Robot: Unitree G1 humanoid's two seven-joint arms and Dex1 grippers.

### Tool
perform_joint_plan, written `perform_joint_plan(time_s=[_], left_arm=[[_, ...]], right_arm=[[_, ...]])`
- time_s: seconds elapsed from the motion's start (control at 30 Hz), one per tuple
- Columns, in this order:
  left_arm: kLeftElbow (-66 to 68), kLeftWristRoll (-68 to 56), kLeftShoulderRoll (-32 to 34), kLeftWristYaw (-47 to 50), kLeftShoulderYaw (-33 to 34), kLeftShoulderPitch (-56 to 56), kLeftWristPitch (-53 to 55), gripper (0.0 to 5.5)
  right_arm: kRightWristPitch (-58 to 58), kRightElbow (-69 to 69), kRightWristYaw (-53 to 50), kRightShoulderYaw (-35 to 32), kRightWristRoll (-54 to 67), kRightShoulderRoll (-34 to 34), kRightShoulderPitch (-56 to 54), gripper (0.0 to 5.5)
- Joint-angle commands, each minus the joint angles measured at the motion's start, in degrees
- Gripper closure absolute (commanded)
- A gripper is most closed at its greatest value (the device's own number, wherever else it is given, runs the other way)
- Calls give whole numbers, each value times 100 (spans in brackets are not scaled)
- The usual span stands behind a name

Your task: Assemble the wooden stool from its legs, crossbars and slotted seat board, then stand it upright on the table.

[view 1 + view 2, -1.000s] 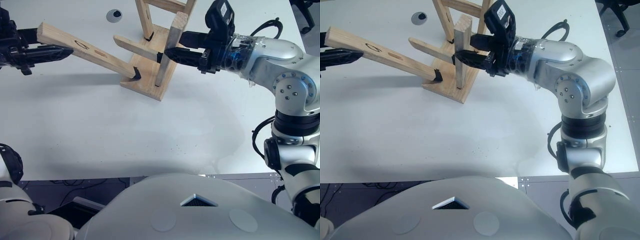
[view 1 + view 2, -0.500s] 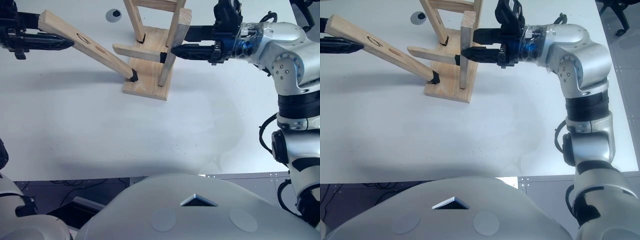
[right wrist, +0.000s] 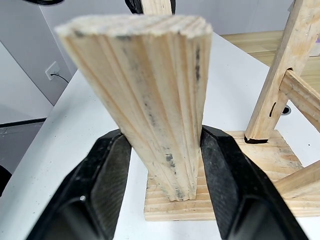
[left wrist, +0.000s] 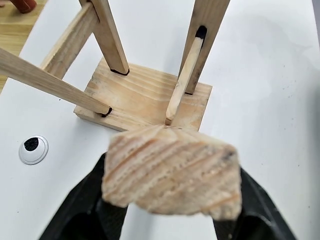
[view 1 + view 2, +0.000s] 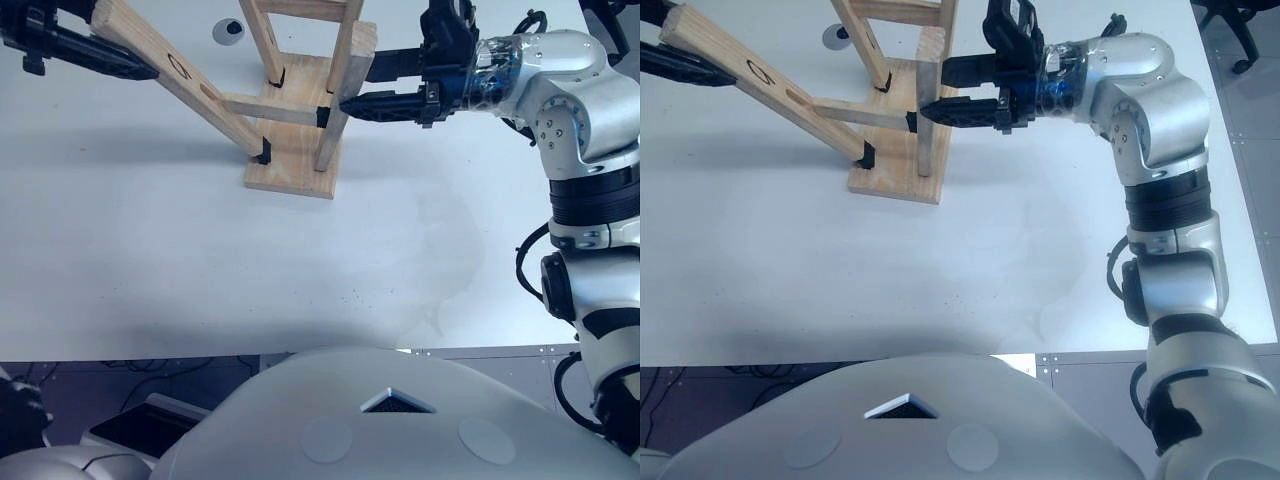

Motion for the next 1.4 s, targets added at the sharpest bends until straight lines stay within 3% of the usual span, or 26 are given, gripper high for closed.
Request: perform_joint_plan(time_s=[0.03, 0.4, 0.6, 1.1, 1.27, 1.4], left_arm=[[227, 89, 18, -2, -734, -389, -288, 349], [469, -90, -137, -2, -2207, -1446, -730, 349], [240, -513, -227, -2, -2656, -1896, -521, 349], [-568, -898, -331, -2, -2889, -1842, -111, 349], [-2176, -810, 96, -1, -3118, -1029, 97, 349], [-3051, -669, 398, -1, -2874, -256, 244, 349]], right_arm=[[39, -86, 189, 148, 37, 167, 4, 340], [86, -140, 103, 114, 64, 188, 77, 340], [94, -186, 31, 125, 62, 236, 142, 340], [94, -224, -36, 114, 57, 375, 126, 342], [11, -481, -24, 411, -125, 371, 319, 343], [-18, -696, -18, 683, -262, 335, 532, 345]])
